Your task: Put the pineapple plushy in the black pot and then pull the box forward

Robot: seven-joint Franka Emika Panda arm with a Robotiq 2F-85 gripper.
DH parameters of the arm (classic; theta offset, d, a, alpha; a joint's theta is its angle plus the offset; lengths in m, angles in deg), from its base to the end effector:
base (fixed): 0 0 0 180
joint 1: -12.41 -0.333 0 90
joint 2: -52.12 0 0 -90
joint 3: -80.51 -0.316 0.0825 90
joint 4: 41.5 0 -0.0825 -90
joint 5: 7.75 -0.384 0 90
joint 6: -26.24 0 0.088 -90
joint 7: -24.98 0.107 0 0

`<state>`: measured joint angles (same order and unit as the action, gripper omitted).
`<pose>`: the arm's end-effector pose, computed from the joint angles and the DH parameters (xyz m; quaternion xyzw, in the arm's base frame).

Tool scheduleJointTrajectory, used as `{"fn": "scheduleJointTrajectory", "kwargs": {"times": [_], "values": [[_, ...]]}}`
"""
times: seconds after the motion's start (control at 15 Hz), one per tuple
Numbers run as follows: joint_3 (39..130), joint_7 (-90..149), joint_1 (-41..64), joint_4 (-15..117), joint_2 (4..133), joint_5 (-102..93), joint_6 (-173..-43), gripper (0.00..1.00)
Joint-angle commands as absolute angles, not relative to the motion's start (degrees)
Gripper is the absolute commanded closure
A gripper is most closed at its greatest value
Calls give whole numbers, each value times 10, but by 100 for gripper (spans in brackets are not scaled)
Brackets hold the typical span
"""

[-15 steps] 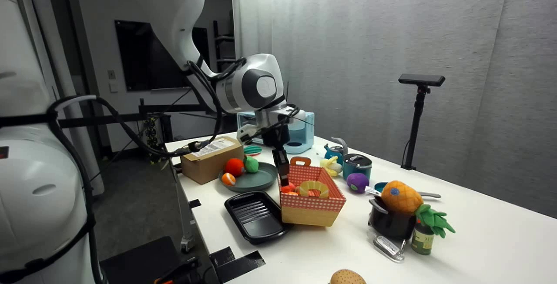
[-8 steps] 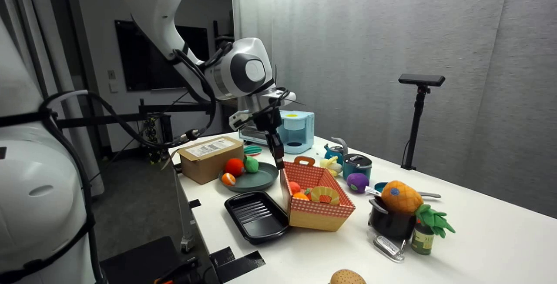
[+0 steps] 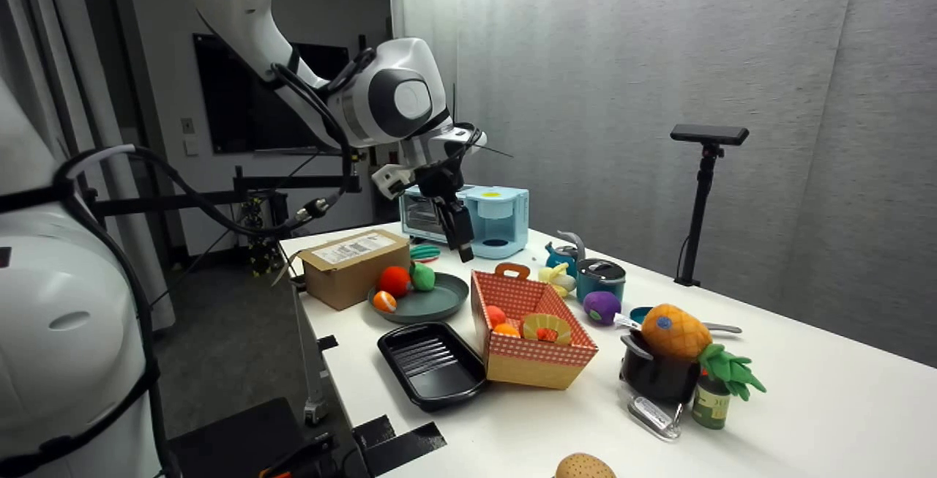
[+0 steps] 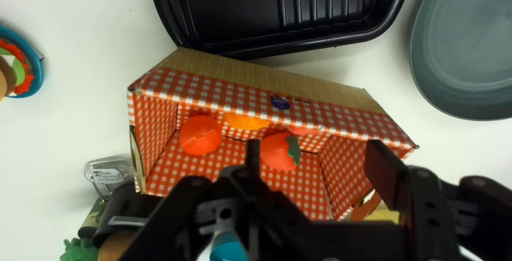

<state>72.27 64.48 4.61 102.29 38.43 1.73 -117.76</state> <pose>0.4450 0.1295 0.3913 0.9801 -0.1416 0.1387 0.0097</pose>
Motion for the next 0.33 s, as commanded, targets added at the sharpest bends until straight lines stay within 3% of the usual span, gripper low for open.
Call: {"fn": "scheduleJointTrajectory", "kwargs": {"times": [0.0,0.27], "values": [[706,633,63,1023,381,6,-1178,24],[706,630,63,1023,380,5,-1178,21]]}}
